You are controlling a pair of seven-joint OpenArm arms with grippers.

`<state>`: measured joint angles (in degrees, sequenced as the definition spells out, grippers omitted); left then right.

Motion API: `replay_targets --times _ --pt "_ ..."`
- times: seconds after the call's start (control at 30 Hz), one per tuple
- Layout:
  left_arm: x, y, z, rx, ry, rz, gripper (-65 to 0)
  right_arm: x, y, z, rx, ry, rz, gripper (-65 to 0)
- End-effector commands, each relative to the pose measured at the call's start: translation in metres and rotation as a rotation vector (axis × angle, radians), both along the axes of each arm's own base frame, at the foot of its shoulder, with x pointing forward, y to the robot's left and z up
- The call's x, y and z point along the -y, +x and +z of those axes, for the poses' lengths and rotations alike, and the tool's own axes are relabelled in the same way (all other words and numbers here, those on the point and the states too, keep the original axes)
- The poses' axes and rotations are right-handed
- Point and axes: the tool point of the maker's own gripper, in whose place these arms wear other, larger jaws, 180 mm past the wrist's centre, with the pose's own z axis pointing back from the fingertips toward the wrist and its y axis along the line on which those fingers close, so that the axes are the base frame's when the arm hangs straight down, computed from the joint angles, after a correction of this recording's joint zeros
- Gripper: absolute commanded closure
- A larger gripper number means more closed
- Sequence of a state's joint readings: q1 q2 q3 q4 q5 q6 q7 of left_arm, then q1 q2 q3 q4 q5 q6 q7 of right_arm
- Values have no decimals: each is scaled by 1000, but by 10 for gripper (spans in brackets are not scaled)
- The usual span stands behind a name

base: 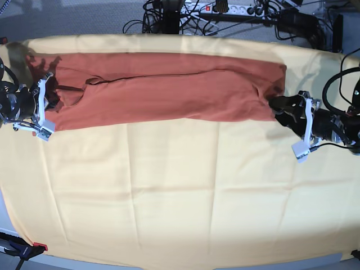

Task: Fold the T-shirt properly
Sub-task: 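Release the folded hem and raise both grippers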

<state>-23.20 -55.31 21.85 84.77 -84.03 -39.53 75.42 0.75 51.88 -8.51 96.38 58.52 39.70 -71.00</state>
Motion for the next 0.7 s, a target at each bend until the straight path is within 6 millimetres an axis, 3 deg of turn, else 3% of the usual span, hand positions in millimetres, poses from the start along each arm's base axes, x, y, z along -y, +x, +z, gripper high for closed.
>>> replay_targets --times 0.0,0.13,0.27,0.33,0.57,0.67 --pt "-6 9 16 47 1 4 -325 11 9 11 38 -41 5 0" --pt "-15 13 23 64 22 13 -325 18 0 6 -5 -84 6 0" --pt "-23 16 29 78 43 22 -325 31 -14 2 -77 -152 8 -288" --pt "-28 16 30 80 55 28 -325 26 -17 8 -92 -100 13 -354" --pt "-46 13 35 80 103 48 -325 4 -26 54 -106 72 81 -350" --pt "-53 13 33 85 140 50 -325 4 -21 52 -79 58 81 -266"
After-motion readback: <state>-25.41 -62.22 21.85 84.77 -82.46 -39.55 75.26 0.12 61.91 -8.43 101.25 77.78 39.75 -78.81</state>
